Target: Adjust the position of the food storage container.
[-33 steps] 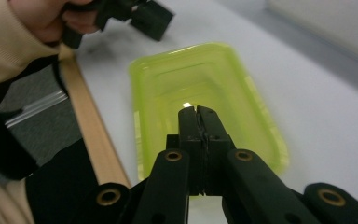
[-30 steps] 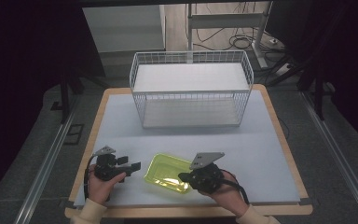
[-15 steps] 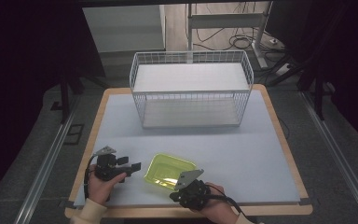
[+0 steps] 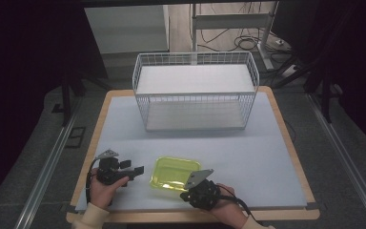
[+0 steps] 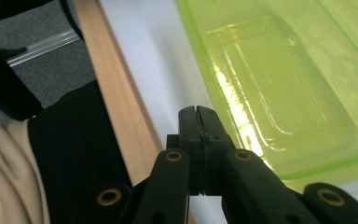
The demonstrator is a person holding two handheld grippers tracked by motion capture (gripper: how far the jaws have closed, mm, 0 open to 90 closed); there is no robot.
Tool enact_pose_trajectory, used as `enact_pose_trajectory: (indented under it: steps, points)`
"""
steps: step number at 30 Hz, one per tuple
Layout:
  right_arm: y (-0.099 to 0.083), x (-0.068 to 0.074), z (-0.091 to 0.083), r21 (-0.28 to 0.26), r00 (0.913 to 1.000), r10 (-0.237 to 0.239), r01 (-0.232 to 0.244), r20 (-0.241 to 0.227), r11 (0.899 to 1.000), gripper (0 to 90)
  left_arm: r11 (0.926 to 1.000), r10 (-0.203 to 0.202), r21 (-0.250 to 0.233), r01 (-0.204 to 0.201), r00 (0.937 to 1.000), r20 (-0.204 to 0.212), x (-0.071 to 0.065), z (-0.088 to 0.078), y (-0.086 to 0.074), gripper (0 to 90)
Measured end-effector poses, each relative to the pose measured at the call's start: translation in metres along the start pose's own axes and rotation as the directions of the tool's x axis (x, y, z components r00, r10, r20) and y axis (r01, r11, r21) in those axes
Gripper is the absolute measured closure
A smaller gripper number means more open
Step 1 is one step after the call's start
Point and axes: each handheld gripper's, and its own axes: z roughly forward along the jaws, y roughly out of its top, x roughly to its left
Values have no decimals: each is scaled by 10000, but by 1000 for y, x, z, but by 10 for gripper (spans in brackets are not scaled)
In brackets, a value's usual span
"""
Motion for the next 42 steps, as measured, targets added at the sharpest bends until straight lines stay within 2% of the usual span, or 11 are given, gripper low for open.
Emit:
enact_pose_trajectory:
  steps: [7, 16, 20, 21, 25, 28, 29, 36, 38, 39, 42]
  points:
    - [-4, -14, -4, -113, 9991, 393, -391, 156, 9992, 900, 10000, 76, 52, -76, 10000, 8, 0, 1, 0, 233]
    - [-5, -14, -7, -205, 9991, 412, -413, -64, 9989, 900, 9999, 128, 18, -128, 9999, 18, 1, 0, 0, 233]
    - [-2, -17, -24, -797, 9990, 455, -451, 26, 9958, 900, 10000, 34, 1, -34, 10000, -54, 0, -1, 1, 232]
    - [-2, -24, -36, -1246, 9973, 689, -654, 244, 9900, 900, 9999, -63, -84, 62, 10000, -54, -1, -4, 2, 232]
    - [-7, -38, -51, -1715, 9923, 1130, -1028, 509, 9798, 900, 9996, -205, -216, 202, 9997, -101, -3, -8, 4, 232]
    - [-15, -53, -64, -1954, 9830, 1553, -1341, 976, 9715, 900, 9994, -266, -245, 263, 9996, -129, -5, -10, 4, 233]
    - [-21, -62, -69, -2017, 9746, 1878, -1610, 1219, 9661, 900, 9994, -261, -233, 258, 9996, -116, -6, -10, 5, 233]
    - [-34, -80, -71, -2013, 9499, 2686, -2350, 1599, 9509, 860, 9998, -94, -149, 94, 10000, -18, -11, -10, 6, 232]
    - [-34, -82, -72, -2100, 9460, 2819, -2464, 1599, 9461, 794, 9998, -108, -163, 108, 9999, 2, -12, -10, 6, 232]
    - [-34, -82, -73, -2266, 9402, 3021, -2634, 1575, 9377, 656, 9997, -163, -175, 164, 9998, 85, -11, -11, 7, 232]
    - [-32, -82, -74, -2513, 9296, 3373, -2943, 1488, 9221, 449, 9993, -295, -231, 299, 9993, 209, -11, -14, 7, 230]
